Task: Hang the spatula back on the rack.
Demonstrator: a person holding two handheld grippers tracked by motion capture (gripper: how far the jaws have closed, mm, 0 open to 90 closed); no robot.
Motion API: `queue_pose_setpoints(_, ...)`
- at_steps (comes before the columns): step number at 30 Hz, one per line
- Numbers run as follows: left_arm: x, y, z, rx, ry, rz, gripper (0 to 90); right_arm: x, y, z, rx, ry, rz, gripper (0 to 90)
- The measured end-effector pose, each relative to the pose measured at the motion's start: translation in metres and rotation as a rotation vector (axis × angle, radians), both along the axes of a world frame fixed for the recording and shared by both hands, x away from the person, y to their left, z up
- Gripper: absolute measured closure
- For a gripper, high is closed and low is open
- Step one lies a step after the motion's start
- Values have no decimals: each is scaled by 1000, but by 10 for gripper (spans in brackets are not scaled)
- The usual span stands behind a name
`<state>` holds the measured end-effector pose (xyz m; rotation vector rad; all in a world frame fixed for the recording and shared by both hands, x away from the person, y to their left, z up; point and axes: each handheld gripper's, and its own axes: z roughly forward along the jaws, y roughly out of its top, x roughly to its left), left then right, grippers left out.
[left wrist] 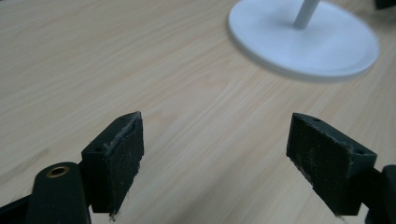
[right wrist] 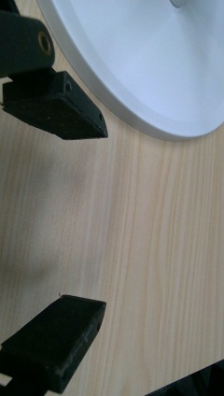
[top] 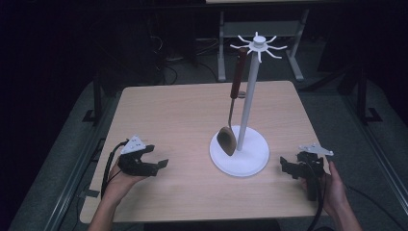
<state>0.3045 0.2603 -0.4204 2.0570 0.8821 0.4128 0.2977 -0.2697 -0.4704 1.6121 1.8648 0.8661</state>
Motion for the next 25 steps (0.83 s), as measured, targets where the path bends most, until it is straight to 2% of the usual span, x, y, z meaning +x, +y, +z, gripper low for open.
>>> queue_pose_setpoints(3, -4, 6, -8, 29, 13, 12, 169, 0, 0, 0, -2, 2, -1, 133)
queue_pose_setpoints(7, -11, 13, -16, 28, 30, 41, 152, 0, 0, 0, -2, 4, -3, 134)
queue_pose_setpoints(11, -15, 19, -23, 74, 42, 50, 150, 0, 0, -1, -3, 4, -1, 134)
queue_pose_setpoints(15, -13, 18, -27, 66, 53, 52, 150, 0, 0, -1, -5, 3, 3, 134)
queue_pose_setpoints(17, -13, 18, -26, 79, 50, 42, 150, 0, 0, -1, -6, 3, 3, 134)
queue_pose_setpoints(25, -13, 18, -23, 62, 48, 49, 150, 0, 0, 0, -11, -3, 9, 134)
